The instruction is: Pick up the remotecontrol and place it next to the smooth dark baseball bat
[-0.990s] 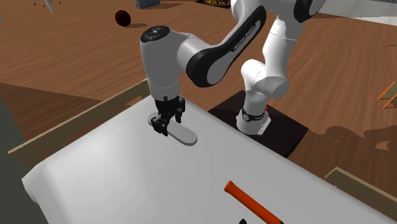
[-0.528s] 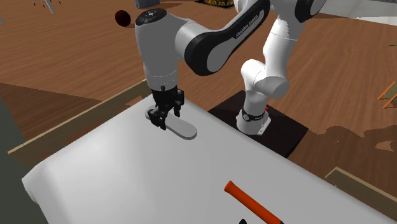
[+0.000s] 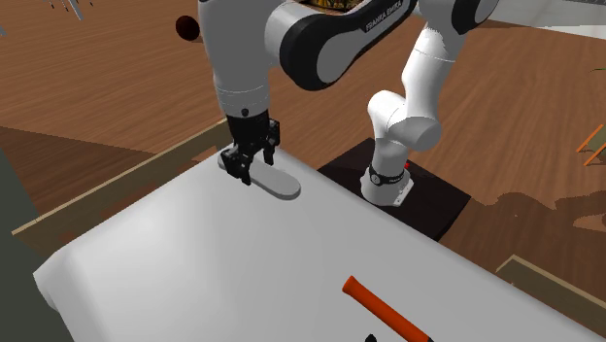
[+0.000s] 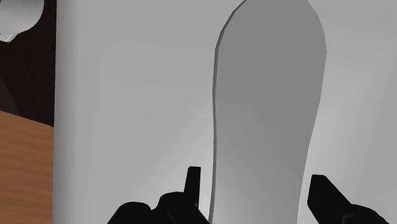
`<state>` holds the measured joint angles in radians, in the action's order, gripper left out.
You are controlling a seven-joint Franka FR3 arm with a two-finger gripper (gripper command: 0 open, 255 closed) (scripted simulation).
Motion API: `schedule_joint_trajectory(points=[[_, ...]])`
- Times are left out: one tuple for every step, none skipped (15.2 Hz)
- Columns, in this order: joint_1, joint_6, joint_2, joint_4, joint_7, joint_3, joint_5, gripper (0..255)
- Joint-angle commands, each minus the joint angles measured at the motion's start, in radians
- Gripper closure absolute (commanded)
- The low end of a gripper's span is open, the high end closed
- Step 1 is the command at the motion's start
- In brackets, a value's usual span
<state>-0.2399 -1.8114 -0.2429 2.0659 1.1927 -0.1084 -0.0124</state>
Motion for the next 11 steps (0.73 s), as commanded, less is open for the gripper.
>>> schedule_joint_trajectory(points=[[0.001,0.026,0.000,-0.026,0.002,-0.001,0.000,255],[0.001,0.039,0.000,-0.039,0.002,-0.001,0.000,255],[0.001,0.052,0.000,-0.053,0.002,-0.001,0.000,255],[0.000,0.066,0.001,-0.066,0.002,-0.001,0.000,255],[0.000,0.079,0.001,-0.080,0.002,0.000,0.000,255],[0.000,0.093,0.002,-0.095,0.002,0.000,0.000,255],[0.000,0.106,0.003,-0.109,0.001,0.000,0.000,255],[0.000,0.120,0.004,-0.124,0.001,0.000,0.001,255],[0.000,0.133,0.005,-0.138,0.001,0.000,0.001,255],[0.000,0.147,0.007,-0.154,0.001,0.000,0.001,255],[0.000,0.160,0.009,-0.169,0.001,0.000,0.001,255]])
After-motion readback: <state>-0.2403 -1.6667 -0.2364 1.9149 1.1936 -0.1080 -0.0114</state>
